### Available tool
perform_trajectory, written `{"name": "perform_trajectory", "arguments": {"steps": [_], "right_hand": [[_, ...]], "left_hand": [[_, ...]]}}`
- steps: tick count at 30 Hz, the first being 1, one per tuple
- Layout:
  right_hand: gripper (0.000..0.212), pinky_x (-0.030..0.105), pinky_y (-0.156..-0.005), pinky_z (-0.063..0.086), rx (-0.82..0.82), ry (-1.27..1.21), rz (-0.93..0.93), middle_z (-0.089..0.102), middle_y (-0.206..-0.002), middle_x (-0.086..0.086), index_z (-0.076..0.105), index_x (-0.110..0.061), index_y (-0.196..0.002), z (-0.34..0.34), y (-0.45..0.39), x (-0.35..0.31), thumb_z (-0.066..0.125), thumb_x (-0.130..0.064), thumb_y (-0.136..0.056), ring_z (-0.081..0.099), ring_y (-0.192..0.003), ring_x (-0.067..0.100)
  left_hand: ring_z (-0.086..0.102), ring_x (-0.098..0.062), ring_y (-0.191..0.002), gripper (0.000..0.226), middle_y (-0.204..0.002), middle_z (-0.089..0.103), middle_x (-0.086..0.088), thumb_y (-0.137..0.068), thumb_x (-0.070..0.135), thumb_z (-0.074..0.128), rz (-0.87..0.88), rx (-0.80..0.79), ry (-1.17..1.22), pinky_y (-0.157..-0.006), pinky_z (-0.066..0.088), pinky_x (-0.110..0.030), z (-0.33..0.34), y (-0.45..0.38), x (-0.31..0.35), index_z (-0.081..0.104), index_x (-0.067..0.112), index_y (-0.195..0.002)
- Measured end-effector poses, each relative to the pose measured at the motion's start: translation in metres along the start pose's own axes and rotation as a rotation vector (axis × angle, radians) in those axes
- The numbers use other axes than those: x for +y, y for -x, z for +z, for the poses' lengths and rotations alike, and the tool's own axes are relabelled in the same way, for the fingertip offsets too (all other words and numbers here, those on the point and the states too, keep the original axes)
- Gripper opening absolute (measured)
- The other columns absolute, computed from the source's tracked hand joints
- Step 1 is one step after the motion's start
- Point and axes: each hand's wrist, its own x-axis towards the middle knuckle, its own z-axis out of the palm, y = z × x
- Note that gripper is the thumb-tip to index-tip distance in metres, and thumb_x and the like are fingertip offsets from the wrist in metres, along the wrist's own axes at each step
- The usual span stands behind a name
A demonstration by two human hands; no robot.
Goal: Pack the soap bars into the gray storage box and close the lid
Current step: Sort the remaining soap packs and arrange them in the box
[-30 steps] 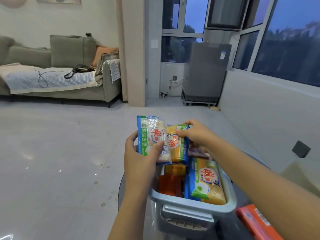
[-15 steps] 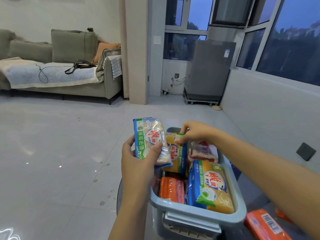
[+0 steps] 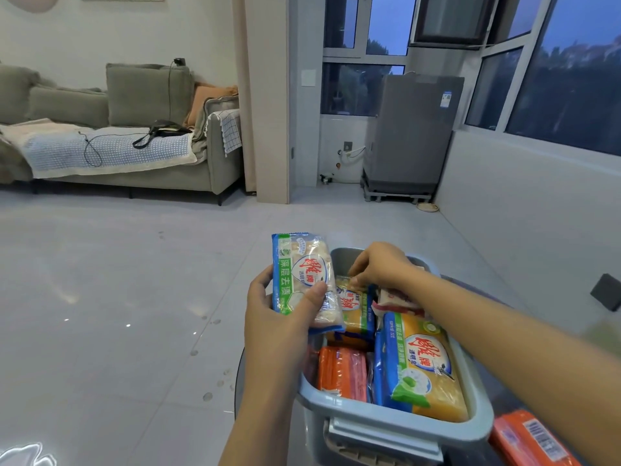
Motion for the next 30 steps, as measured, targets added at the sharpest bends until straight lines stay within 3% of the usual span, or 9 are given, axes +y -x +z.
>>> {"name": "perform_trajectory", "arguments": {"steps": [4,7,9,12,14,17,24,27,30], "right_hand": [[0.019,0.017,-0.057,0.040,0.027,-0.288,-0.015,0.069,-0.103,-0.002,0.072,-0.022,-0.097,-0.010,0.011,0.001,0.065,-0.030,-0.082,0.056,-0.077,0.003],[0.026,0.024,-0.072,0.046,0.050,-0.529,-0.063,0.070,-0.100,-0.005,0.069,-0.028,-0.094,-0.019,0.029,-0.011,0.054,-0.047,-0.085,0.062,-0.090,0.009],[0.039,0.026,-0.072,0.052,-0.127,-0.769,-0.090,0.074,-0.092,-0.003,0.065,-0.030,-0.095,-0.026,0.043,-0.024,0.045,-0.060,-0.080,0.068,-0.086,0.014],[0.049,0.022,-0.060,0.054,-0.328,-0.974,-0.158,0.074,-0.083,0.001,0.061,-0.018,-0.099,-0.029,0.060,-0.039,0.057,-0.058,-0.071,0.069,-0.073,0.015],[0.044,0.021,-0.058,0.054,-0.301,-0.969,-0.192,0.073,-0.088,0.004,0.061,-0.013,-0.105,-0.030,0.065,-0.045,0.068,-0.043,-0.072,0.069,-0.074,0.016],[0.031,0.021,-0.054,0.053,-0.217,-0.946,-0.157,0.073,-0.084,0.005,0.061,-0.012,-0.103,-0.039,0.064,-0.046,0.071,-0.025,-0.077,0.068,-0.069,0.014],[0.022,0.022,-0.049,0.051,-0.105,-0.729,0.058,0.072,-0.085,0.010,0.053,-0.014,-0.099,-0.051,0.050,-0.017,0.067,-0.017,-0.082,0.070,-0.066,0.016],[0.027,0.028,-0.054,0.055,-0.160,-0.688,0.118,0.070,-0.088,0.012,0.048,-0.019,-0.099,-0.043,0.045,-0.011,0.067,-0.012,-0.081,0.070,-0.073,0.021],[0.027,0.023,-0.048,0.052,-0.129,-0.547,0.089,0.067,-0.083,0.005,0.048,-0.021,-0.094,-0.031,0.036,-0.017,0.069,-0.012,-0.079,0.069,-0.066,0.013]], "left_hand": [[0.069,0.003,-0.077,0.054,-0.100,0.065,0.011,-0.072,0.022,0.077,-0.003,-0.011,0.000,-0.048,0.052,-0.015,-0.001,0.000,0.002,0.047,0.035,-0.116],[0.070,0.003,-0.076,0.050,-0.097,0.067,0.012,-0.070,0.019,0.078,0.010,-0.027,-0.009,-0.049,0.053,-0.016,0.000,-0.001,0.002,0.050,0.041,-0.107],[0.070,0.002,-0.075,0.051,-0.093,0.069,0.013,-0.068,0.019,0.080,0.020,-0.043,-0.028,-0.050,0.053,-0.016,0.000,-0.001,0.001,0.051,0.046,-0.100],[0.071,0.002,-0.074,0.053,-0.084,0.072,0.019,-0.066,0.020,0.082,0.036,-0.084,-0.061,-0.050,0.053,-0.015,0.001,-0.001,0.001,0.051,0.048,-0.099],[0.071,0.001,-0.074,0.055,-0.084,0.071,0.023,-0.065,0.022,0.083,0.053,-0.105,-0.084,-0.051,0.053,-0.015,0.003,-0.001,0.002,0.052,0.050,-0.100],[0.071,-0.002,-0.079,0.050,-0.091,0.072,0.014,-0.068,0.026,0.081,0.082,-0.113,-0.124,-0.055,0.055,-0.016,0.003,-0.001,0.001,0.055,0.050,-0.103],[0.058,0.001,-0.107,0.039,-0.114,0.064,0.011,-0.081,0.017,0.070,0.086,-0.132,-0.213,-0.084,0.049,-0.016,-0.001,-0.006,-0.010,0.058,0.037,-0.112],[0.058,0.000,-0.108,0.040,-0.117,0.063,0.011,-0.083,0.016,0.068,0.069,-0.135,-0.237,-0.079,0.047,-0.012,-0.002,-0.007,-0.011,0.060,0.032,-0.118],[0.059,-0.004,-0.108,0.040,-0.119,0.063,0.010,-0.085,0.012,0.066,0.048,-0.135,-0.251,-0.063,0.049,-0.005,-0.002,-0.008,-0.013,0.060,0.027,-0.122]]}}
